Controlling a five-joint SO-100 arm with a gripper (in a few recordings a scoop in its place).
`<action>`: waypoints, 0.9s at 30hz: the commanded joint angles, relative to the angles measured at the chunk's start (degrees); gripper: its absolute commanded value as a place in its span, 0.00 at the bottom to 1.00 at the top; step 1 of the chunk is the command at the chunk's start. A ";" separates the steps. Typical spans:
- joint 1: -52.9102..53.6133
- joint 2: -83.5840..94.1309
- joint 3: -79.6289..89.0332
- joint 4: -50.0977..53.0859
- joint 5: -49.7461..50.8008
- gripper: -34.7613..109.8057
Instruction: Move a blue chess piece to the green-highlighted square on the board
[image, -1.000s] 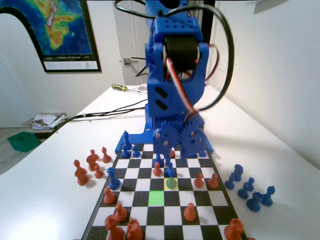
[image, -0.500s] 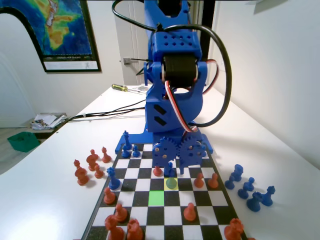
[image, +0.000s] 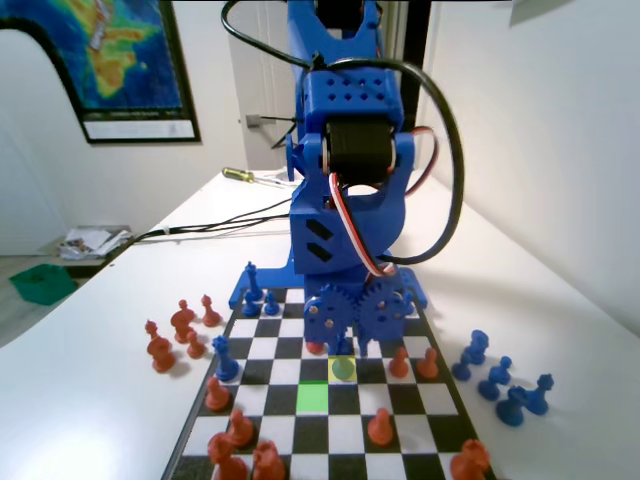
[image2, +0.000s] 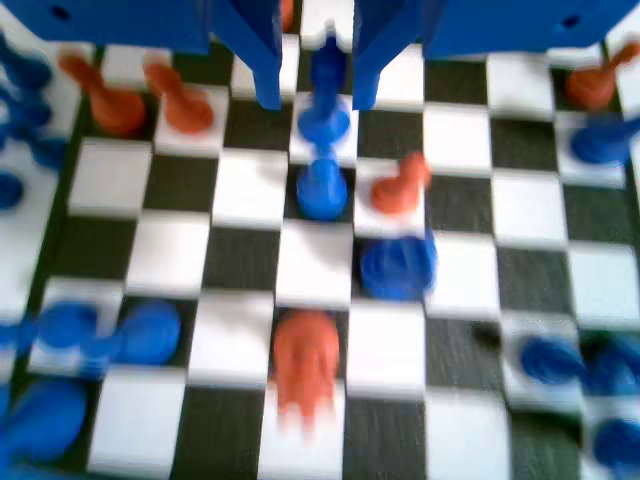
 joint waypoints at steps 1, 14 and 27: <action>0.18 1.32 -2.64 1.14 -1.14 0.30; 0.26 1.32 -2.29 1.05 -3.69 0.25; 2.46 3.34 -12.13 10.90 -2.72 0.25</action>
